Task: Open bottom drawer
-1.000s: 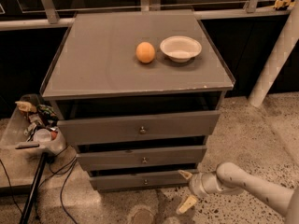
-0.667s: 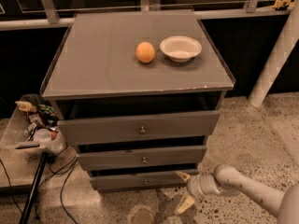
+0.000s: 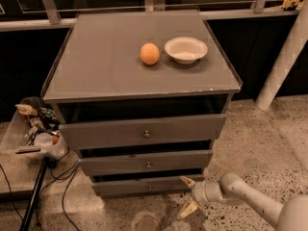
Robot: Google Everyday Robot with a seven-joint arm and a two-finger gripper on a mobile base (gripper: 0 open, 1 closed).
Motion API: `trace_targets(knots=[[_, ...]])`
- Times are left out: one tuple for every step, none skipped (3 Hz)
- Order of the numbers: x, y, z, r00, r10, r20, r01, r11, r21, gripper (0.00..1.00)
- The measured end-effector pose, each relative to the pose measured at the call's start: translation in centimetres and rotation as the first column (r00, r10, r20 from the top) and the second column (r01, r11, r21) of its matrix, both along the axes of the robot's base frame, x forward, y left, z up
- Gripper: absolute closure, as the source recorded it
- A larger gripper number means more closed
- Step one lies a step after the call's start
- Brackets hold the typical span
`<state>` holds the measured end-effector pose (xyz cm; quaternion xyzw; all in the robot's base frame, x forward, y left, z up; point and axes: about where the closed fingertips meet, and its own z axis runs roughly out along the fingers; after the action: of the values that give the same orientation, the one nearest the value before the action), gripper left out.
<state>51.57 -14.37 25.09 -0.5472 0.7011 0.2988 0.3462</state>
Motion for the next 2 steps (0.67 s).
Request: trace_targets(knots=[[2.28,-0.46,-0.34,0.9980,-0.047,0.042,0.045,0.997,0.056,0.00],[2.28,-0.45,-0.35,0.9980,-0.047,0.042,0.045,0.997,0.056,0.00]])
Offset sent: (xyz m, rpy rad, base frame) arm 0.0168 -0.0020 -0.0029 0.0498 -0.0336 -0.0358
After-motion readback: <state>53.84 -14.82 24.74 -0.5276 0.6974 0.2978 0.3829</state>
